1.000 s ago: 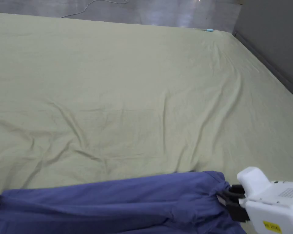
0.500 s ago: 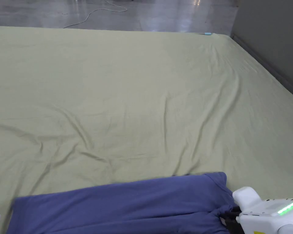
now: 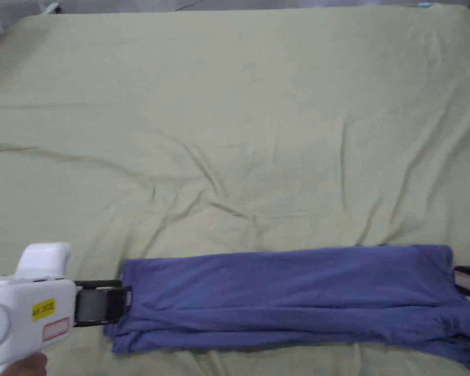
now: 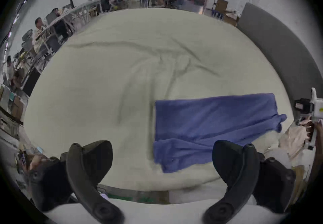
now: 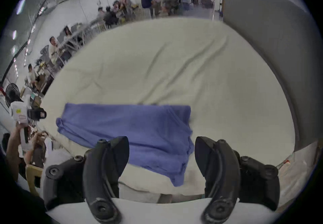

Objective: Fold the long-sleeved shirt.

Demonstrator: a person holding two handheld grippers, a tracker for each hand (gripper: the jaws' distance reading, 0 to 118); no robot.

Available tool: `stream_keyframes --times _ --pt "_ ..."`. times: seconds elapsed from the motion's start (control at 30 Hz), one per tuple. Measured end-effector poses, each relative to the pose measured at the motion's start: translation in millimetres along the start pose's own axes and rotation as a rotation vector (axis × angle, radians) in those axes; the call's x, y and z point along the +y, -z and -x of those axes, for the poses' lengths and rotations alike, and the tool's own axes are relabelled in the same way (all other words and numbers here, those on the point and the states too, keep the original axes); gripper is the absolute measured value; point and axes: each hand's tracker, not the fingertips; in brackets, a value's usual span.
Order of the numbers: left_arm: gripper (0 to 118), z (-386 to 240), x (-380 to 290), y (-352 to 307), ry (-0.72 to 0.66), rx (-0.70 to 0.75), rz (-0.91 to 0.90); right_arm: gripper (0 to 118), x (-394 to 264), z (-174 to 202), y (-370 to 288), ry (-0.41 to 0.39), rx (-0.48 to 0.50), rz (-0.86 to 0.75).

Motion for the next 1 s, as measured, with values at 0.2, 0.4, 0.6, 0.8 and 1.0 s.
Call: stream_keyframes --times 0.2,0.4,0.6,0.8,1.0 --pt "0 -7.8 -20.4 10.8 0.035 -0.220 0.058 0 -16.4 29.2 33.3 0.049 0.133 0.107" --pt "87 72.0 -7.3 45.1 -0.237 -0.459 0.103 0 -20.8 48.3 55.2 0.065 0.276 0.127" --pt "118 78.2 -11.8 130.0 -0.393 -0.570 0.276 0 -16.8 47.4 72.5 0.093 0.435 0.098" --pt "118 76.5 -5.3 147.6 -0.508 -0.763 0.184 0 -18.8 56.8 84.7 0.161 0.601 0.069" --pt "118 56.0 2.7 181.8 -0.583 -0.941 0.173 0 -19.2 71.8 103.2 0.185 0.637 0.089"
